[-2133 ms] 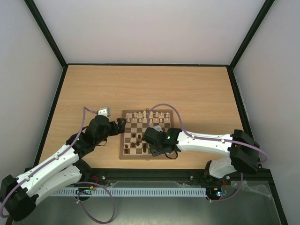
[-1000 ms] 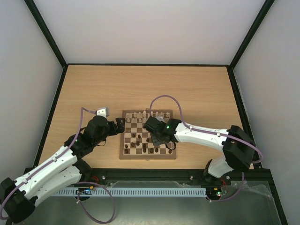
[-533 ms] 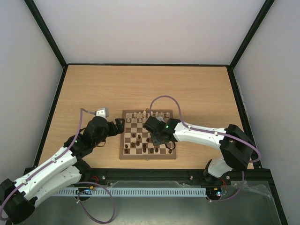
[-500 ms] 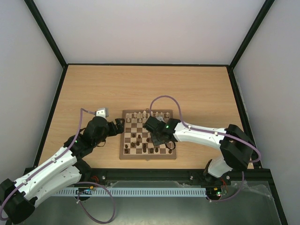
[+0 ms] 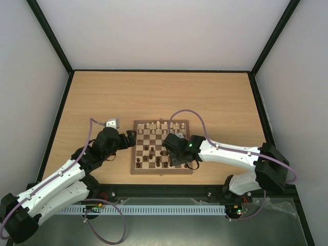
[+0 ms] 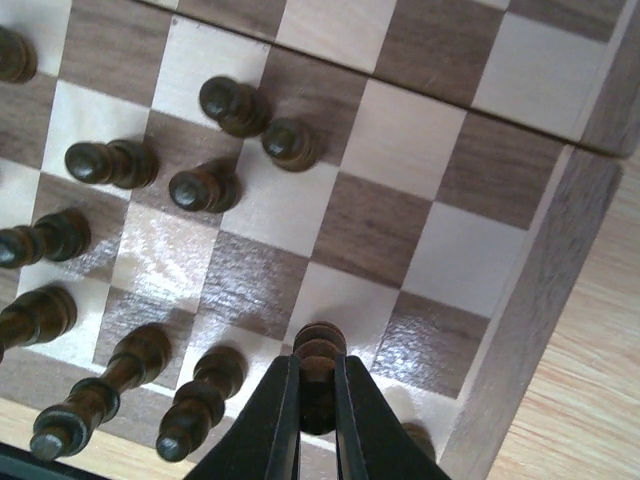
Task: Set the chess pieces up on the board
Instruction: Place the chess piece on the chessboard.
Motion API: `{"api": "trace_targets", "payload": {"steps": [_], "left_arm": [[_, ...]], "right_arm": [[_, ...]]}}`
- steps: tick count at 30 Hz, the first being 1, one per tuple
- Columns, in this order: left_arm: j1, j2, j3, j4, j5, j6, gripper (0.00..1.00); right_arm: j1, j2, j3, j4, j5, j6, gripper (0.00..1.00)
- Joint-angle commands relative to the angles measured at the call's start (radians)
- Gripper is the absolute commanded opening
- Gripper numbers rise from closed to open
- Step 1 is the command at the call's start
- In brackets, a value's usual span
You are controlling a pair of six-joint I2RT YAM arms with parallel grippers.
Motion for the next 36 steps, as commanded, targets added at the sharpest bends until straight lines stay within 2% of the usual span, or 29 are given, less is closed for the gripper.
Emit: {"api": "trace_targets", "payload": {"steps": [1, 26, 29, 34, 36], "left_arm": [[-0.003, 0.014, 0.002, 0.001, -0.001, -0.010, 1.00], [-0.003, 0.106, 0.022, -0.008, -0.012, 0.002, 1.00], [-0.003, 0.116, 0.033, -0.020, -0.002, 0.007, 0.99], [-0.003, 0.143, 0.069, -0.057, 0.033, 0.033, 0.99], [-0.005, 0.161, 0.089, -0.082, 0.053, 0.039, 0.99]], "right_arm": [[0.034, -0.005, -0.021, -0.061, -0.012, 0.041, 0.08], [0.082, 0.008, -0.030, -0.103, -0.015, 0.084, 0.09], [0.084, 0.014, -0.028, -0.100, -0.018, 0.082, 0.16], [0.085, 0.000, -0.014, -0.112, -0.008, 0.078, 0.36], [0.085, -0.011, -0.003, -0.120, -0.004, 0.076, 0.39]]}}
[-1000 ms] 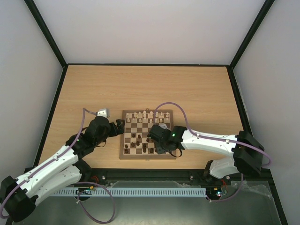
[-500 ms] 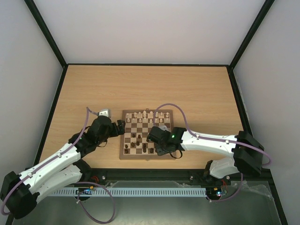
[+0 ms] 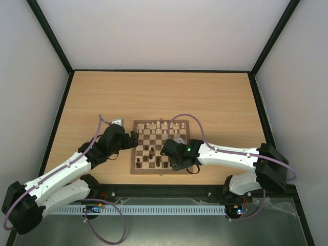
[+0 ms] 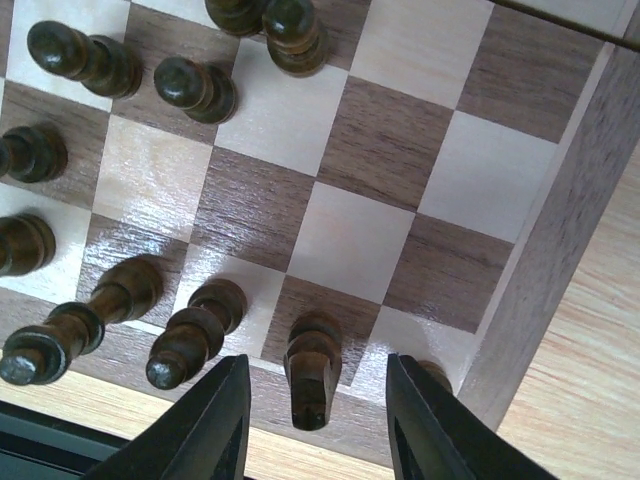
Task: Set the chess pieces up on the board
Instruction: Place the chess piece on the chessboard, then pick up the chess piece from the chessboard.
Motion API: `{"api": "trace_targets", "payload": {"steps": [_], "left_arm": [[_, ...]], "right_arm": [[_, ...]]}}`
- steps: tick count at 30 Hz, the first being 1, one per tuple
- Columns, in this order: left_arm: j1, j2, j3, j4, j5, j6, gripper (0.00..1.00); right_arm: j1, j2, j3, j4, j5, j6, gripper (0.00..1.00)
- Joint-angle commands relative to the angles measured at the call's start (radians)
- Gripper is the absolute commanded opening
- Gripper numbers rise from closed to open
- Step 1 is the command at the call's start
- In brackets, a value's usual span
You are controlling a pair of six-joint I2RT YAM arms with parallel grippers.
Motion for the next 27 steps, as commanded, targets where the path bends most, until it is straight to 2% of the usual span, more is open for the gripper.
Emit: {"api": "trace_targets", "payload": {"steps": [1, 3, 5, 13, 20, 27], "left_arm": [[-0.005, 0.033, 0.068, -0.063, 0.048, 0.028, 0.99], [-0.007, 0.040, 0.083, -0.092, 0.061, 0.032, 0.99], [-0.014, 0.043, 0.098, -0.116, 0.069, 0.033, 0.94], [-0.084, 0.095, 0.129, -0.138, 0.094, -0.010, 0.56], [-0.228, 0.203, 0.220, -0.239, -0.002, -0.080, 0.34], [-0.326, 0.275, 0.270, -0.320, -0.053, -0.161, 0.21]], "right_arm": [[0.009, -0.020, 0.018, -0.073, 0.014, 0.005, 0.41], [0.009, -0.039, 0.030, -0.077, 0.022, 0.002, 0.45], [0.009, -0.057, 0.039, -0.080, 0.032, -0.001, 0.48], [0.009, -0.081, 0.064, -0.095, 0.049, -0.027, 0.48], [0.009, -0.132, 0.046, -0.096, 0.052, -0.049, 0.48], [0.009, -0.219, -0.014, -0.080, 0.042, -0.060, 0.48]]}}
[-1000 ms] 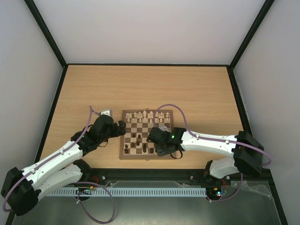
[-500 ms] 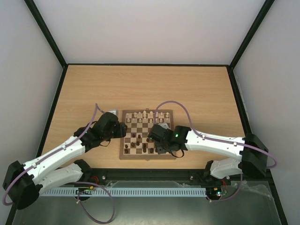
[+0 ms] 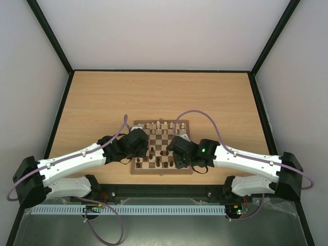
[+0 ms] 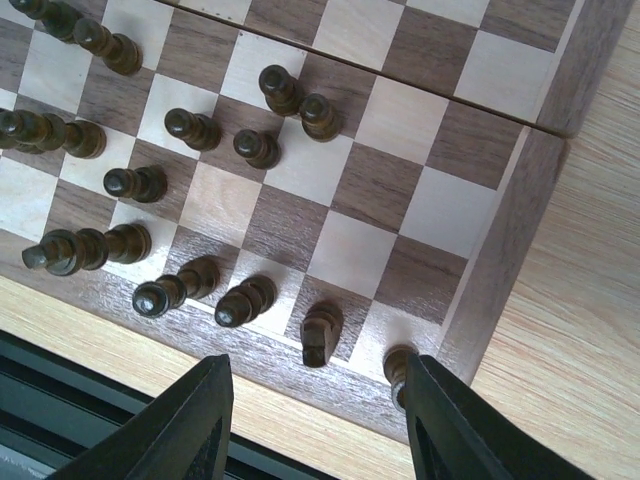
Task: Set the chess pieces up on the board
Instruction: Pick up the chess piece from the chessboard.
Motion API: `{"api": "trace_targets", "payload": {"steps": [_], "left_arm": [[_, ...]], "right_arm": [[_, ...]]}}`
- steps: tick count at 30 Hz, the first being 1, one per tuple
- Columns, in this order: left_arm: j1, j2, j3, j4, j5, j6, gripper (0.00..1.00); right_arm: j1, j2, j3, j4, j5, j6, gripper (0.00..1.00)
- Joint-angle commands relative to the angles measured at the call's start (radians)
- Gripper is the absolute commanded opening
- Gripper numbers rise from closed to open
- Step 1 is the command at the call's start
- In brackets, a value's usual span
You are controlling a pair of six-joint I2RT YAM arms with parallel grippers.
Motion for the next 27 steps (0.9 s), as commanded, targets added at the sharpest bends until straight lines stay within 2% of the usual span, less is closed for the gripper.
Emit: {"api": "trace_targets", "payload": {"steps": [1, 5, 8, 12, 14, 16, 21, 27], "left_arm": [[-0.050, 0.031, 0.029, -0.084, -0.051, -0.073, 0.20], [-0.104, 0.071, 0.038, -0.084, -0.060, -0.111, 0.20], [-0.134, 0.101, 0.048, -0.093, -0.069, -0.136, 0.25], [-0.145, 0.109, 0.047, -0.103, -0.079, -0.149, 0.38], [-0.146, 0.109, 0.047, -0.107, -0.084, -0.147, 0.40], [-0.146, 0.109, 0.047, -0.107, -0.087, -0.145, 0.39], [-0.145, 0.123, 0.042, -0.104, -0.090, -0.136, 0.30], [-0.146, 0.149, 0.040, -0.103, -0.096, -0.126, 0.27]], "right_arm": [[0.009, -0.061, -0.035, -0.041, -0.004, -0.016, 0.48], [0.009, -0.087, -0.035, -0.037, -0.015, -0.028, 0.48], [0.009, -0.091, -0.037, -0.033, -0.026, -0.033, 0.48], [0.009, -0.099, -0.039, -0.025, -0.027, -0.038, 0.48], [0.009, -0.097, -0.041, -0.023, -0.029, -0.041, 0.48], [0.009, -0.091, -0.039, -0.021, -0.029, -0.044, 0.48], [0.009, -0.079, -0.041, -0.014, -0.026, -0.046, 0.48], [0.009, -0.071, -0.042, -0.012, -0.027, -0.047, 0.48]]}}
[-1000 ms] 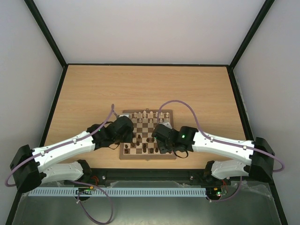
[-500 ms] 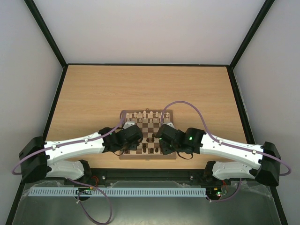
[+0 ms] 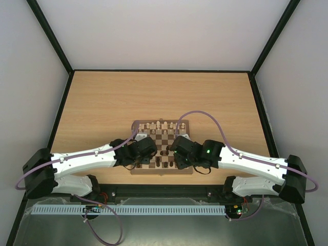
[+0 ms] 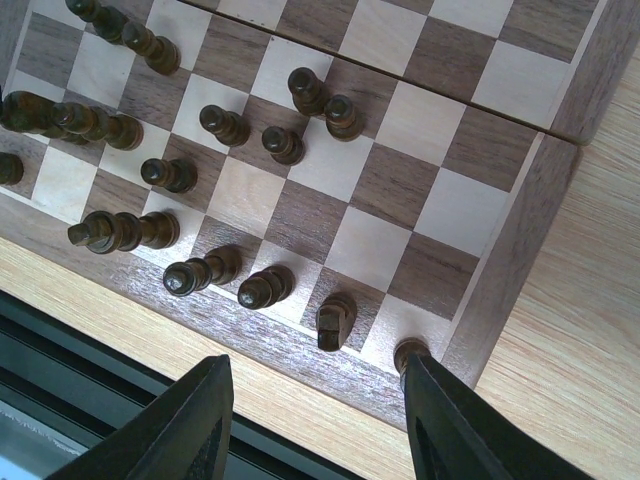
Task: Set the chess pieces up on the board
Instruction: Pick up the chess piece from the chessboard.
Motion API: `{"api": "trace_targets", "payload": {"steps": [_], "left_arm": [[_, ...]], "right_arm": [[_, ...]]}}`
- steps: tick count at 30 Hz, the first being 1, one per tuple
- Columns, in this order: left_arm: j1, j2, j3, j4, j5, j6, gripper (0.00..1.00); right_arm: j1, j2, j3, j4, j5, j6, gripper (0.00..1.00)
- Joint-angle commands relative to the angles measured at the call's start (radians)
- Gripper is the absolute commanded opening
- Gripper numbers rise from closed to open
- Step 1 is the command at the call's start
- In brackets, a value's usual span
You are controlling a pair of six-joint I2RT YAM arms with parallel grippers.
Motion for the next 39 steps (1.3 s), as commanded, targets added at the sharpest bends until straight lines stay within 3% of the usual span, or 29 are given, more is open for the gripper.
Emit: {"api": "trace_targets", "payload": {"steps": [1, 23, 39], "left_arm": [[-0.008, 0.025, 0.015, -0.028, -0.020, 0.007, 0.27], [-0.007, 0.073, -0.002, 0.012, 0.003, 0.013, 0.28], [-0.007, 0.095, -0.007, 0.007, 0.007, 0.009, 0.14]], "right_arm": [[0.009, 0.006, -0.017, -0.020, 0.000, -0.012, 0.48], [0.009, 0.009, -0.021, -0.015, -0.005, -0.012, 0.48], [0.009, 0.007, -0.023, -0.011, -0.013, -0.014, 0.48]]}}
